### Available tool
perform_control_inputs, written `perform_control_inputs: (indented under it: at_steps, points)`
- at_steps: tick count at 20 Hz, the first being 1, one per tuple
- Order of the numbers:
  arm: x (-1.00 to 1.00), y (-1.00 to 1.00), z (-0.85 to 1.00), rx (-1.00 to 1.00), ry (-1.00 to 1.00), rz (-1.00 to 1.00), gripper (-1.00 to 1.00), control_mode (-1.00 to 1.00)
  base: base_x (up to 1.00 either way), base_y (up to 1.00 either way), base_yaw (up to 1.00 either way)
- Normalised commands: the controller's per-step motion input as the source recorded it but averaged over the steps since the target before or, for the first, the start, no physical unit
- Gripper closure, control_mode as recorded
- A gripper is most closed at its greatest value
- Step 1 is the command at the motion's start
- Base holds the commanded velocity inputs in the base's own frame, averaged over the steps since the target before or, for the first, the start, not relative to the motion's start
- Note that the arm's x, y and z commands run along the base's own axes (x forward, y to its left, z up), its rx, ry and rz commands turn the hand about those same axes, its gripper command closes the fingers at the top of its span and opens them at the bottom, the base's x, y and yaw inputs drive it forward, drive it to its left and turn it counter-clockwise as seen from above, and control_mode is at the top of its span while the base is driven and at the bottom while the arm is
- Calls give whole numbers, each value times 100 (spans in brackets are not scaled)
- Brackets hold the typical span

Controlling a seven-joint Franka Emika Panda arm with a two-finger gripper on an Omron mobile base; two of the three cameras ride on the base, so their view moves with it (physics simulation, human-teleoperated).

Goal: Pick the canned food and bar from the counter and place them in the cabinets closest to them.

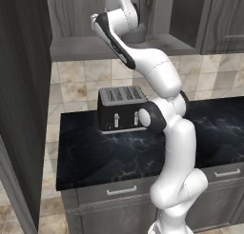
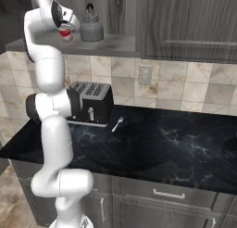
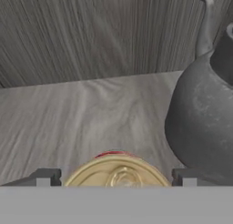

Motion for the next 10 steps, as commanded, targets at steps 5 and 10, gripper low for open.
perform_control_inputs:
  at_steps: [5, 10]
  points:
    - [-16, 0, 48, 1, -4, 0, -100, -100, 0, 0, 0]
    - [-44, 11, 51, -1, -1, 0, -100, -100, 0, 0, 0]
